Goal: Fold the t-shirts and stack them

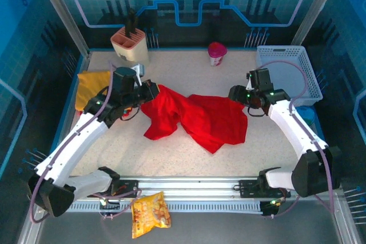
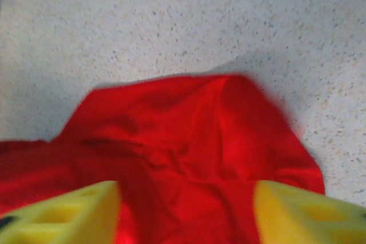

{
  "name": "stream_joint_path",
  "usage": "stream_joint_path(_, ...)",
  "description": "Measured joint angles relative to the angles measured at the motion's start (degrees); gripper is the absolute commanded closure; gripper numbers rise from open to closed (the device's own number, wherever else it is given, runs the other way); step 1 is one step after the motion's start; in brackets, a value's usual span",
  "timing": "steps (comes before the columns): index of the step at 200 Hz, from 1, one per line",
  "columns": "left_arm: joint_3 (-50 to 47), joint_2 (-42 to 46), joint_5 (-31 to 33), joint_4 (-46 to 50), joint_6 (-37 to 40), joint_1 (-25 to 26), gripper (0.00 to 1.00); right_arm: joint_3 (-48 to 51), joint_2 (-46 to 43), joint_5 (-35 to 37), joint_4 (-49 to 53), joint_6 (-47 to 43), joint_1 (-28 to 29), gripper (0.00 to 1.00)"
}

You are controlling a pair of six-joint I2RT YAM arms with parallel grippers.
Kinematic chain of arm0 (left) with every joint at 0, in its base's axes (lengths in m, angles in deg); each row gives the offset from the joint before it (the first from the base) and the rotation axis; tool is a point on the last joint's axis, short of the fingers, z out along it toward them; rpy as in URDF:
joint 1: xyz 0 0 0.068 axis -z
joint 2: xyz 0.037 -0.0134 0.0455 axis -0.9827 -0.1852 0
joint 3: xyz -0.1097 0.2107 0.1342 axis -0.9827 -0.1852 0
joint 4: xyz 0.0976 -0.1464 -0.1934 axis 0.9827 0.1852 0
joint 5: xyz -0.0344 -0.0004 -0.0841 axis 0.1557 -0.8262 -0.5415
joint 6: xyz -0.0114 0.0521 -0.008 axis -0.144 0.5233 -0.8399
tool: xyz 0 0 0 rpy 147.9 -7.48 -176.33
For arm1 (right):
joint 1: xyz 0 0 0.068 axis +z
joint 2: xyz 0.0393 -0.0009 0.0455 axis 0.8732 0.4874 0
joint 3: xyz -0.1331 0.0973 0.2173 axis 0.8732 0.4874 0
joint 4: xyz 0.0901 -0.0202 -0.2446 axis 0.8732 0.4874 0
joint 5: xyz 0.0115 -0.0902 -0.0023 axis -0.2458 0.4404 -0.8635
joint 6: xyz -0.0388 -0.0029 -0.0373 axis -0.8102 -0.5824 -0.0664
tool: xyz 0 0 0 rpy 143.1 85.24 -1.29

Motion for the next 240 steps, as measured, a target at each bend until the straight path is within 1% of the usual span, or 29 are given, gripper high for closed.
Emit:
stream_joint_path(3, -0.83, -0.17, -0.20, -0.55, -0.02, -0.61, 1.00, 0.33, -0.02, -0.22, -0.13, -0.02, 0.02, 0.00)
stream_joint_path(13, -3.41, -1.20, -0.63, -2.05, 0.00, -2.97, 0.96, 1.57, -0.74, -0.94, -0.52, -0.31, 0.09, 0.00)
stream_joint_path(21, -5.09, -2.47, -1.29, -3.32, 0.02, -5.03, 0.90, 3.08, -1.90, -1.31, -1.03, -0.35, 0.39, 0.01)
stream_joint_path(25, -5.84, -3.30, -1.66, -4.02, 0.04, -6.25, 0.83, 4.02, -2.67, -1.44, -1.22, -0.39, 0.63, 0.02)
stream_joint_path(30, -6.38, -4.39, -1.88, -4.61, 0.15, -7.41, 0.69, 5.25, -3.74, -1.49, -1.25, -0.33, 1.33, 0.03)
stream_joint_path(35, -6.91, -5.88, -2.27, -5.35, 0.50, -8.81, 0.58, 6.45, -4.76, -1.68, -1.27, -0.37, 2.10, 0.05)
stream_joint_path(47, -7.30, -9.20, -3.26, -6.97, 0.63, -11.28, 0.46, 9.97, -7.96, -1.81, -1.38, 0.11, 5.51, 0.11)
stream_joint_path(56, -7.28, -11.67, -3.98, -7.96, 1.16, -12.72, 0.40, 12.39, -10.16, -1.90, -1.33, 0.76, 8.39, 0.15)
stream_joint_path(65, -7.19, -13.77, -5.01, -8.20, 1.36, -13.68, 0.37, 14.95, -12.33, -1.95, -1.33, 2.14, 11.45, 0.21)
stream_joint_path(82, -7.17, -16.17, -6.75, -7.58, 2.34, -14.47, 0.33, 19.69, -15.93, -1.88, -1.25, 4.83, 16.55, 0.22)
stream_joint_path(90, -7.17, -16.26, -7.34, -6.82, 2.91, -14.47, 0.32, 21.81, -17.29, -1.40, -1.18, 6.51, 18.75, 0.22)
stream_joint_path(107, -7.32, -14.84, -7.85, -4.39, 3.63, -14.47, 0.32, 25.77, -19.06, -0.83, -1.20, 9.77, 22.40, 0.17)
stream_joint_path(129, -12.02, -8.81, -7.93, -2.27, 3.43, -14.47, 0.33, 28.74, -17.70, -0.13, -2.01, 13.97, 25.90, 0.13)
stream_joint_path(147, -18.64, -3.26, -8.09, -0.98, 2.93, -14.23, 0.36, 28.81, -14.08, 1.16, -3.50, 15.67, 28.68, 0.13)
stream_joint_path(166, -25.35, -0.50, -8.37, -0.48, 0.96, -13.73, 0.38, 28.63, -9.38, 3.06, -5.20, 16.65, 30.69, 0.18)
stream_joint_path(194, -30.69, -1.29, -8.02, -0.59, -1.77, -11.45, 0.40, 27.19, -3.78, 5.95, -6.47, 17.42, 32.59, 0.22)
stream_joint_path(219, -31.80, -4.85, -7.58, -3.34, -3.58, -8.59, 0.46, 24.98, 0.66, 7.74, -7.85, 17.53, 34.51, 0.25)
stream_joint_path(240, -32.02, -9.51, -7.56, -7.04, -4.52, -7.65, 0.51, 22.86, 4.55, 9.55, -7.32, 17.62, 35.63, 0.33)
